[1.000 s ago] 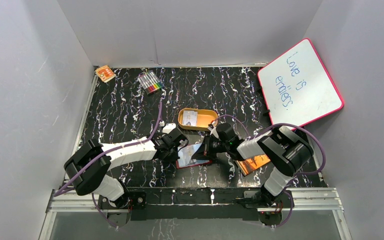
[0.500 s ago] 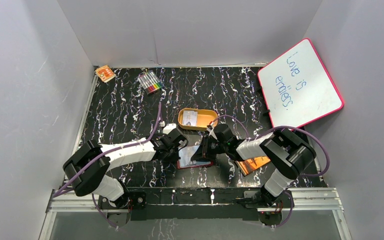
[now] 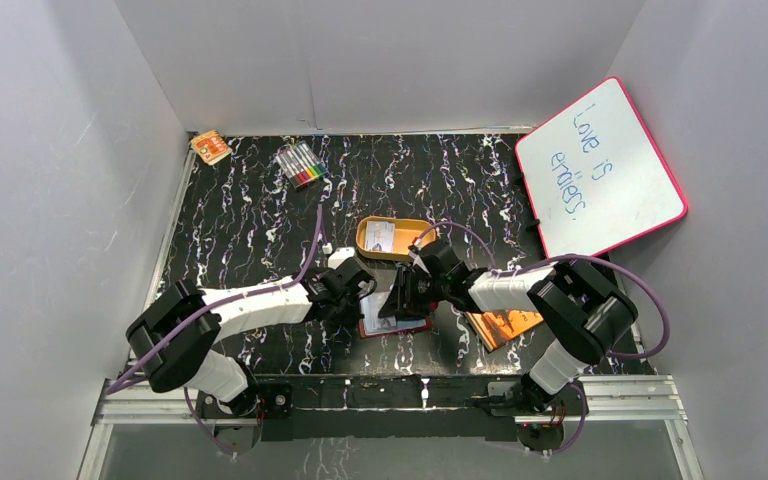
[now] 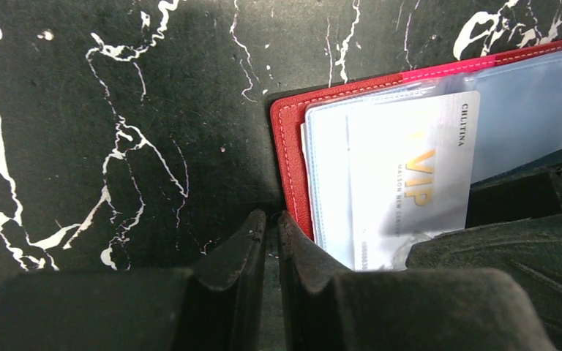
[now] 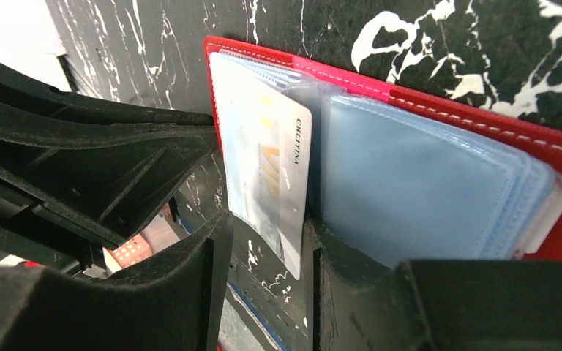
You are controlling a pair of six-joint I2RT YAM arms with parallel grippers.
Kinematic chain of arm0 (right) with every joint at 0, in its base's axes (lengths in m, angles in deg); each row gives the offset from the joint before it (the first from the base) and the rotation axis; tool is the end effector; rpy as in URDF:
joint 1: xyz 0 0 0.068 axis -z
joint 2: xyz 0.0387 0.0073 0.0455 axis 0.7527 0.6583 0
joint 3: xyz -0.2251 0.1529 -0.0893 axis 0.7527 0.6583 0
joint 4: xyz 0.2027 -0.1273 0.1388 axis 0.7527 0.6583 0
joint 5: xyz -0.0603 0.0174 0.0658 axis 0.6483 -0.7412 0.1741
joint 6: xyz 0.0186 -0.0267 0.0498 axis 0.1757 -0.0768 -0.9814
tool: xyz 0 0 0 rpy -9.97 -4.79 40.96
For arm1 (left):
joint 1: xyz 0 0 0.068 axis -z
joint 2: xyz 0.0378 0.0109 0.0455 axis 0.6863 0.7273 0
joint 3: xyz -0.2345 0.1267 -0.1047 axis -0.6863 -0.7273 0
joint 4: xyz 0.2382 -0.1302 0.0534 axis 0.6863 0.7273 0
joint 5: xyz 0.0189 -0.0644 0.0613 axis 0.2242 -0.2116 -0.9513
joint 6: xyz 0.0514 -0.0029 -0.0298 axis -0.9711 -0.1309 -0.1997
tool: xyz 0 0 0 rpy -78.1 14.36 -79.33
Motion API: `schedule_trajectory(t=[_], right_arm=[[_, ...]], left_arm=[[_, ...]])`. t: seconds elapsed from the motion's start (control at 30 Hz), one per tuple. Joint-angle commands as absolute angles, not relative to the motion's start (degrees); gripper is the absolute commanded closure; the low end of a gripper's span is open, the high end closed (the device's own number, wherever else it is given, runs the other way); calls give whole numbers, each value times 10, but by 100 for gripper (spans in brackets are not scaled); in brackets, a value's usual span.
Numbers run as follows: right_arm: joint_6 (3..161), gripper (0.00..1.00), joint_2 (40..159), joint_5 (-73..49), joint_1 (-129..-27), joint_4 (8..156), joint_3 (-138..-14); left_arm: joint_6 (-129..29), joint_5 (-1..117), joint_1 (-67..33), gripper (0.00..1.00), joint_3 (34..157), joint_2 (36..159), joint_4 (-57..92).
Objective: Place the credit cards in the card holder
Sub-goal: Insert the credit card into the card holder.
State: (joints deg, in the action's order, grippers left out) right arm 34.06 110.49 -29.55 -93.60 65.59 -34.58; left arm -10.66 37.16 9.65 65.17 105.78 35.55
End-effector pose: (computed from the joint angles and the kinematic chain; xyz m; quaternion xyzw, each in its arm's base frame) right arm 0.2029 0.2271 0.1276 -0.0096 0.8946 0.4332 0.1088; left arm 0.1789 -0.2218 0.1603 -0.0115 0.9565 -0.1500 0.2501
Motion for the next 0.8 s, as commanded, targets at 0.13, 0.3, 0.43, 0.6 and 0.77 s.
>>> schedule_trajectory(t=[0.13, 0.3, 0.43, 0.6, 0.77], right_arm=[[398, 53, 1112, -259, -962, 732, -402], [409, 53, 1119, -250, -977, 747, -418], [415, 53, 1125, -248, -987, 750, -428], [434, 51, 1132, -243, -1003, 767, -449], [447, 41, 1110, -198, -1008, 823, -466]], left_arm=[[-105, 414, 104, 89, 621, 1084, 382], [-108, 416, 104, 89, 624, 1085, 376], [-110, 425, 104, 89, 622, 1083, 365], [-113, 431, 104, 89, 615, 1073, 351], [-108, 413, 104, 89, 612, 1065, 369]])
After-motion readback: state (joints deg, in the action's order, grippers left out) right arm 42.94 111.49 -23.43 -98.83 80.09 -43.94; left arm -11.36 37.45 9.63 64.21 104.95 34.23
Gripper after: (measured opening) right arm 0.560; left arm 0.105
